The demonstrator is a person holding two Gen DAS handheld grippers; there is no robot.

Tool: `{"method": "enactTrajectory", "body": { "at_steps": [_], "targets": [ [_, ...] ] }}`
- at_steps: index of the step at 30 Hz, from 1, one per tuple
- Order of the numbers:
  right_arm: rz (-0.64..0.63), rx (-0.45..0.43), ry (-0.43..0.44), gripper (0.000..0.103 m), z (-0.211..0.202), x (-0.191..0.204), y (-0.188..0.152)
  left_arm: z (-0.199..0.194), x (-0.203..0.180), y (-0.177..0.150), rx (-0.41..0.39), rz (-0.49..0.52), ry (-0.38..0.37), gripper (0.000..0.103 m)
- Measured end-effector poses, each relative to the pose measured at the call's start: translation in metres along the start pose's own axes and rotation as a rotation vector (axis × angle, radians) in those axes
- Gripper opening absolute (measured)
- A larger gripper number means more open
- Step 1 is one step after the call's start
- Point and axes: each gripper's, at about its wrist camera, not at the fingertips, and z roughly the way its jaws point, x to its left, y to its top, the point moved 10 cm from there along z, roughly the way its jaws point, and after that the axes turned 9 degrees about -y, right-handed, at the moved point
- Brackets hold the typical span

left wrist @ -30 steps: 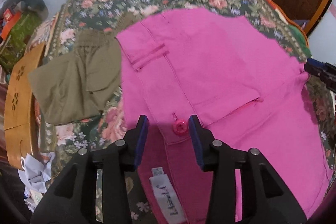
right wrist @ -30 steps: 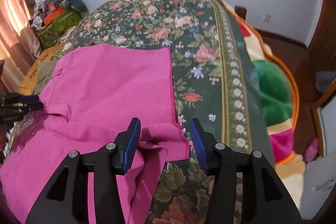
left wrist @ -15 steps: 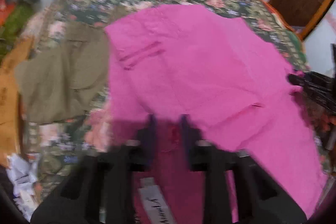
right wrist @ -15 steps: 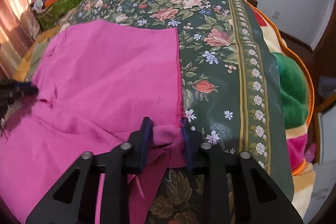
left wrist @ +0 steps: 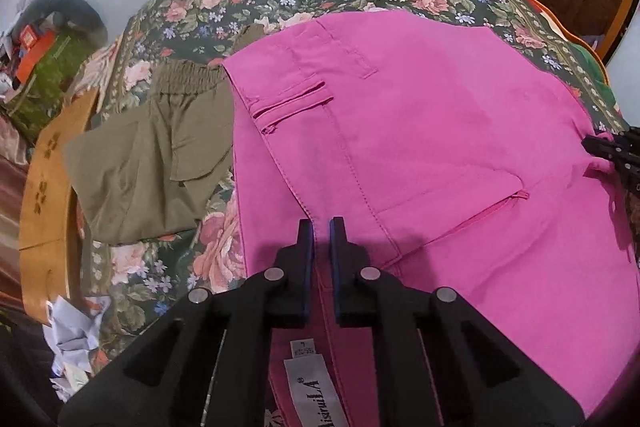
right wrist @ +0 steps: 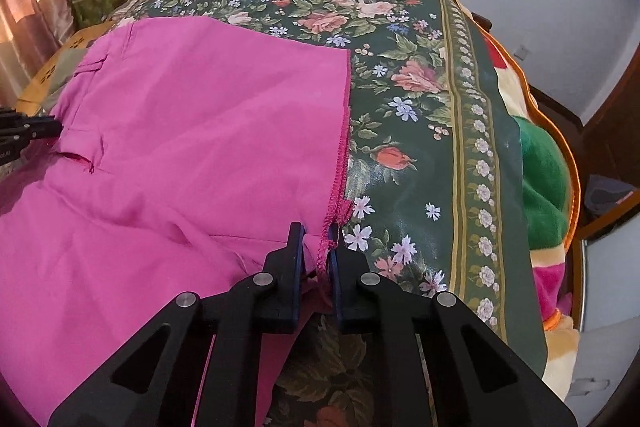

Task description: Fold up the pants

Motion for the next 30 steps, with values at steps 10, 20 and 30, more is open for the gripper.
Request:
{"method": "enactTrajectory", "body": {
  "at_steps": [10,20,30],
  "targets": [
    [0.01,-0.024,-0.025,0.018,-0.016,-0.008,0.006,-0.014,0.003,0.001,-0.008,0.01,-0.004,0.011],
    [0.006,-0.118,-0.093,0.042,-0.051,-0.029,0.035,-0.07,0.026,0.038,-0.14,-0.013,0.034,0.037],
    [0.075,-0.201,0.023,0.057,-0.058,-0.02,0.093,-0.065,0.032,0.085,-0.188,0.007,0.03,0.056]
  ]
}}
